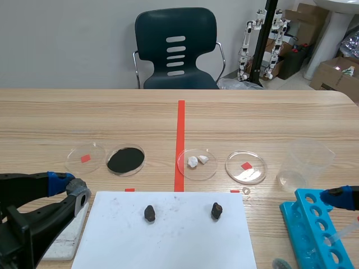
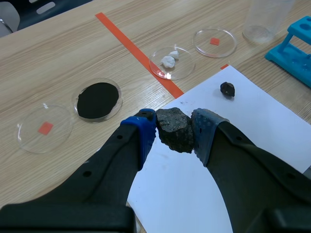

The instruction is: Pick up the left mineral with the left hand

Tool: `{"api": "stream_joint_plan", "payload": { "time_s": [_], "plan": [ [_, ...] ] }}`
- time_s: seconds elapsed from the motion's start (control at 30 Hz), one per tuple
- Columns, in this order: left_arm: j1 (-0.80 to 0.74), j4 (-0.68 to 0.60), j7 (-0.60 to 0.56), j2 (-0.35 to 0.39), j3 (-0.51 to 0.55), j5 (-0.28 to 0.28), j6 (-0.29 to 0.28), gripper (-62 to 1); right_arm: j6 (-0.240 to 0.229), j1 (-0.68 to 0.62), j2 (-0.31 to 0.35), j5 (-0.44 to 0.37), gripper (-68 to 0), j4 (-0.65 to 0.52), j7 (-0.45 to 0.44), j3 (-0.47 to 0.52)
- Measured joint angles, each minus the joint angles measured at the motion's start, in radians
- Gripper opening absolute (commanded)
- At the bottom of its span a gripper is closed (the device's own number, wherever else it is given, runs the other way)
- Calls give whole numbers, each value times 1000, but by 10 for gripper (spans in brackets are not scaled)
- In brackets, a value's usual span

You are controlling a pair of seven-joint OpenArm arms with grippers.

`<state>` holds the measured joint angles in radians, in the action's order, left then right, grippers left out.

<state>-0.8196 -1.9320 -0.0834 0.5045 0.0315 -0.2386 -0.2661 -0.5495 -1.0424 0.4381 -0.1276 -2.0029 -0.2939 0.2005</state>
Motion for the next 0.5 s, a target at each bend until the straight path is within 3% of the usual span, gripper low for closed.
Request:
{"api": "stream_joint_plan", "payload": {
  "time_s": [0.5],
  "plan": [
    [0, 0, 1, 0, 0, 5, 2, -477, 0, 0, 0, 0, 4, 0, 0, 0]
  ]
}}
